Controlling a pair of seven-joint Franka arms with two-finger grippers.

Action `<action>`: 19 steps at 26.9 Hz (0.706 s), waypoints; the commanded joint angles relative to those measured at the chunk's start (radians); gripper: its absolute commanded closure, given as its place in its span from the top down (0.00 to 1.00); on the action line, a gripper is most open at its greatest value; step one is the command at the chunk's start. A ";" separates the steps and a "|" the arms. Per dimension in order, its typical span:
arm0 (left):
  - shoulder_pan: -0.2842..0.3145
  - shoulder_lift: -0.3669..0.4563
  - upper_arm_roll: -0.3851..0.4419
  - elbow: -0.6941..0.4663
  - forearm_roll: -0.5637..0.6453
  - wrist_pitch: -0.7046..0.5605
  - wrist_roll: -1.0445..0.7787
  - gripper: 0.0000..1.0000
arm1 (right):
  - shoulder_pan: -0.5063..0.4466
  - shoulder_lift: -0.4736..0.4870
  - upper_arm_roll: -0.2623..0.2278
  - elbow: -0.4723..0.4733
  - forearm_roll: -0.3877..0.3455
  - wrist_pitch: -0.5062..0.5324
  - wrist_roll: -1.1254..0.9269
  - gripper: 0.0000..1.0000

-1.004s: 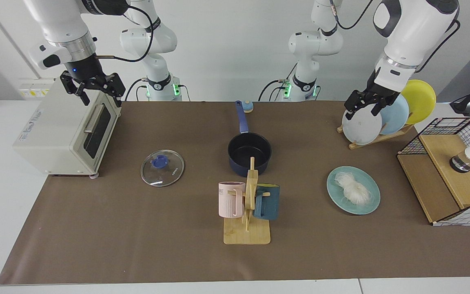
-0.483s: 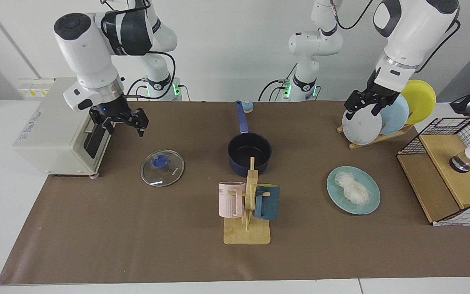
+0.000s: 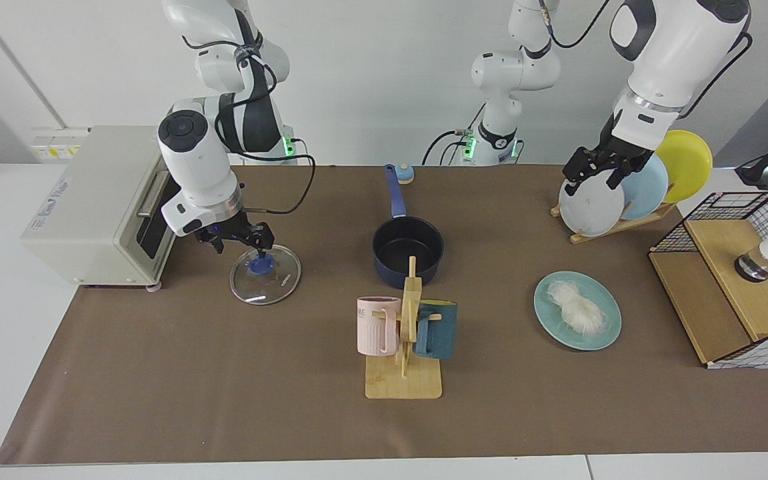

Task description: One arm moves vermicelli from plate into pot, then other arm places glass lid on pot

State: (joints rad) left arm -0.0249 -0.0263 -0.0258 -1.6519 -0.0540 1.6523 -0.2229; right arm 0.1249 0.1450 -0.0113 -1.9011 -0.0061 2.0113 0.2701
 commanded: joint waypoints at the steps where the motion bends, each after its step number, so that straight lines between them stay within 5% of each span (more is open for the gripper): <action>1: 0.008 -0.001 -0.006 0.012 0.000 -0.008 -0.009 1.00 | -0.001 -0.018 -0.001 -0.096 0.020 0.096 0.017 1.00; 6: 0.008 0.000 -0.006 0.012 0.000 -0.008 -0.009 1.00 | -0.001 -0.004 -0.001 -0.177 0.021 0.202 0.032 1.00; 19: 0.008 -0.001 -0.005 0.012 0.000 -0.008 -0.009 1.00 | 0.030 0.031 -0.002 -0.199 0.020 0.257 0.228 1.00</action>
State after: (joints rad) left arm -0.0238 -0.0263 -0.0260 -1.6519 -0.0540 1.6523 -0.2229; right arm 0.1305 0.1710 -0.0119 -2.0847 -0.0058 2.2377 0.3977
